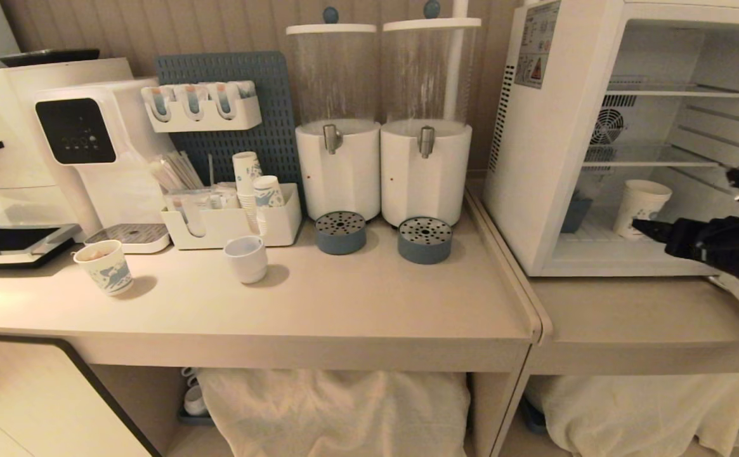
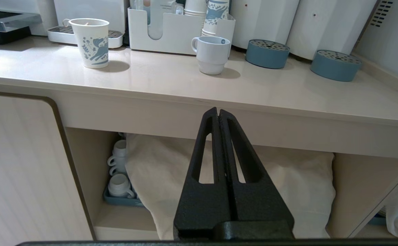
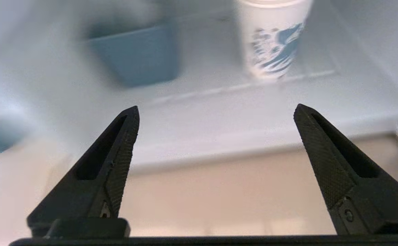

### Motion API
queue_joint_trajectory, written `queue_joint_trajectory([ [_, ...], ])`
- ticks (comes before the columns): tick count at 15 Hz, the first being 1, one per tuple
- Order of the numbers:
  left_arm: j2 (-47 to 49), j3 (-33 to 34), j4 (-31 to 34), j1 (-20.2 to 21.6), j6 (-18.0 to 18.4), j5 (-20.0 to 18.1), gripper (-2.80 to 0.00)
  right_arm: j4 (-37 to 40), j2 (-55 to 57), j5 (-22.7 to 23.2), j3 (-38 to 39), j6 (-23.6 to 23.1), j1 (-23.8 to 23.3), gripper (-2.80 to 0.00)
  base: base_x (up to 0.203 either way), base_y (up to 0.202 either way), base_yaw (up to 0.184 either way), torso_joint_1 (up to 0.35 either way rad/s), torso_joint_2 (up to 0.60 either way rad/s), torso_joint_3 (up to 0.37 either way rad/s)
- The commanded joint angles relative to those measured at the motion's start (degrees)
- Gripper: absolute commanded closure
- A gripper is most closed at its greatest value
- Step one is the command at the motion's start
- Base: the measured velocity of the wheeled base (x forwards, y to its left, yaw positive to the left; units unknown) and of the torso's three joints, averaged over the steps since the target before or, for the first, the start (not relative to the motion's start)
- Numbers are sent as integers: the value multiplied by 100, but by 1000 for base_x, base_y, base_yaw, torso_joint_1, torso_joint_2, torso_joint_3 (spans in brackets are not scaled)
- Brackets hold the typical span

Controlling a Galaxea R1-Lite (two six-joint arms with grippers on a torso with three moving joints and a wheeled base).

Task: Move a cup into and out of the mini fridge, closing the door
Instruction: Put the paper cup in the freezer, then close the freezer door

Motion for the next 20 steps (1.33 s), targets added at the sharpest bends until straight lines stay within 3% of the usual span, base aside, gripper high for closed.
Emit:
queue_joint_trajectory([
  [1,-19,229,-5,3,-17,1,0,311,-1440,461,403,2,-78,-280,0,0,0,0,0,0],
  [2,-19,229,-5,3,-28,1,0,738,-1965,866,509,2,-139,-280,0,0,0,0,0,0],
  [3,-19,229,-14,3,-50,8,0,1378,-2570,1490,592,-2,-260,0,0,0,0,0,0,0],
  [6,-19,229,-14,3,-64,1,0,2962,-3982,3146,710,-31,-669,0,0,0,0,0,0,0],
  [9,-19,229,-14,3,-64,1,0,4443,-5344,4052,677,-74,-800,0,0,0,0,0,0,0],
  [12,-19,229,-14,3,-72,1,0,6605,-6302,4662,-167,-95,-578,0,0,0,0,0,0,0],
  [14,-19,229,-14,3,-72,1,0,7703,-6737,4680,-735,-90,237,0,0,0,0,0,0,0],
  [17,-19,229,-14,3,-80,1,0,8303,-7886,3818,-862,37,1254,0,0,0,0,0,0,0],
  [18,-19,229,-14,3,-73,1,0,8394,-8253,3506,-801,116,1495,0,0,0,0,0,0,0],
  [20,-19,229,-23,3,-81,1,0,8394,-9057,2927,-466,198,1548,0,0,0,0,0,0,0],
])
